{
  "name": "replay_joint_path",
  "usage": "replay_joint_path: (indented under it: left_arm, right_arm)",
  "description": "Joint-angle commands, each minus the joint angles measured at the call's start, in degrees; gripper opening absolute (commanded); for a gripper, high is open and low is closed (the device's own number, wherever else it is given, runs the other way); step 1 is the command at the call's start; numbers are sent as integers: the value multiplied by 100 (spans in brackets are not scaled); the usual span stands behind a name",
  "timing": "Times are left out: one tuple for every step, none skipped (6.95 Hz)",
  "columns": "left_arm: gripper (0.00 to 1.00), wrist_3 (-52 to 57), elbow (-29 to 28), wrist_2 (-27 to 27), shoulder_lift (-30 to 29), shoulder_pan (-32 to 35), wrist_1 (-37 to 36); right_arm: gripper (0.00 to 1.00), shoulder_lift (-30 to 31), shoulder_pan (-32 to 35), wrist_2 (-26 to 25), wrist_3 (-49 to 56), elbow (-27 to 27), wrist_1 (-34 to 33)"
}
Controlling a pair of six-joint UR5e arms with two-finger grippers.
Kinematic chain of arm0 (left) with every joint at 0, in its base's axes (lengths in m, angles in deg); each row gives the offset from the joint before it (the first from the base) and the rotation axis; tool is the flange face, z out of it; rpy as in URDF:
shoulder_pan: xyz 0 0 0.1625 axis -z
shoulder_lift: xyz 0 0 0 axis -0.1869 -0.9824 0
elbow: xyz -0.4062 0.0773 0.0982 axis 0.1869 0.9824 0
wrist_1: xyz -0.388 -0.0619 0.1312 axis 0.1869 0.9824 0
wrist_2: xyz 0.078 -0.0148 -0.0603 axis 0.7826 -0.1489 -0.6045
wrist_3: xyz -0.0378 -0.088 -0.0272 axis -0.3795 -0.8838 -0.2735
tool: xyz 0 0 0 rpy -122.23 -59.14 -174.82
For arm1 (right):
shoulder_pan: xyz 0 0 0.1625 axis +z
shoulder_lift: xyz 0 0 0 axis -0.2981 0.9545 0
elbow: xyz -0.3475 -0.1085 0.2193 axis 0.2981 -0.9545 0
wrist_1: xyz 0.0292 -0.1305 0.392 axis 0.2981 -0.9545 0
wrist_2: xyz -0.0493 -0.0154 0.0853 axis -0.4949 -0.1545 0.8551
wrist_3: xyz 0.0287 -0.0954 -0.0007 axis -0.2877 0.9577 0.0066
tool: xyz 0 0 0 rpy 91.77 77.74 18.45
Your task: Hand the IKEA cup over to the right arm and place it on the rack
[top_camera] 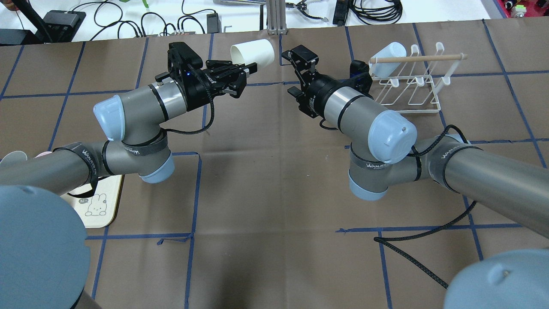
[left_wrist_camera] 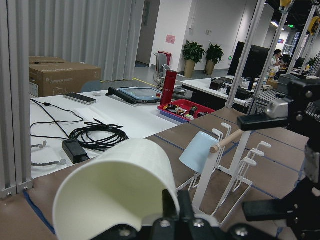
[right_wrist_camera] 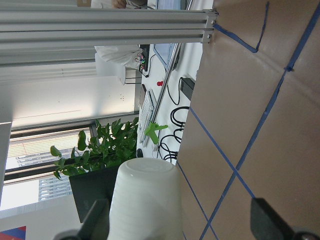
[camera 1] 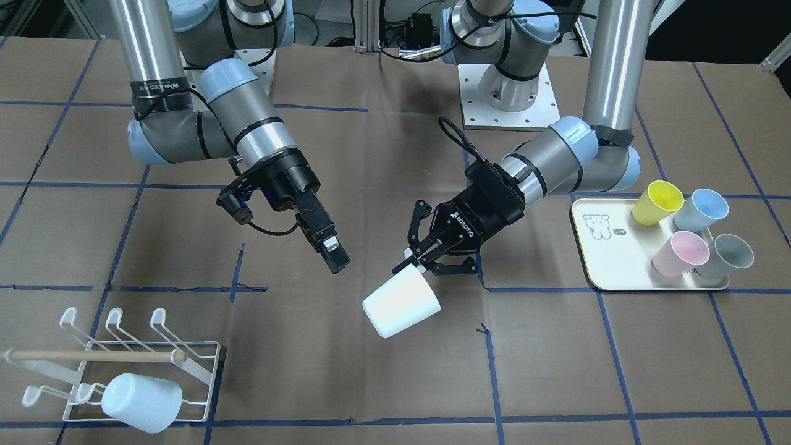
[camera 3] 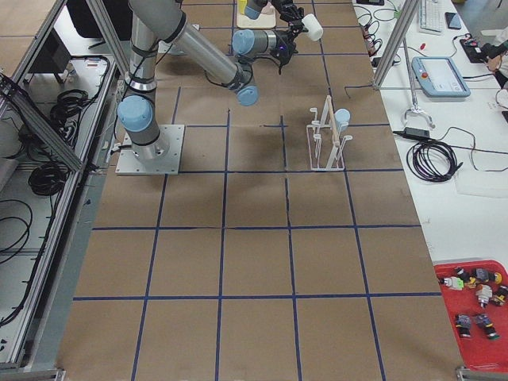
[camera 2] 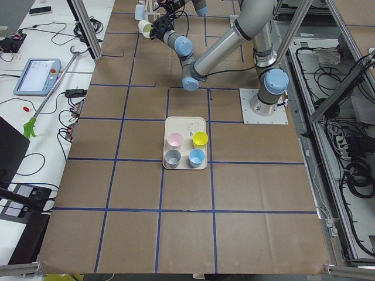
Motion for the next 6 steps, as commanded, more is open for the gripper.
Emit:
replay_joint_path:
  left_arm:
    - [3,0,-4,0,-2,1,-6]
    - [3,0,-4,0,-2,1,-6]
    - [3,0,-4,0,-11,1,-6]
    - [3,0,-4,0,-11,1,-6]
    - [4,0,5,0,-20,9,-15]
    - [4,0,5,0,-28,9,-15]
  right_arm:
    - [98,-372,136,151,-61,-490,26]
    - [98,-426,127,326,-52,-640,61]
    - [98,-470,127,328,-61,-746,70]
    - [98,-609,110,493,-61,-878,70]
    - [98,-750,110,529,-61,-992,62]
    - [98,-795,101,530,-61,-1028,70]
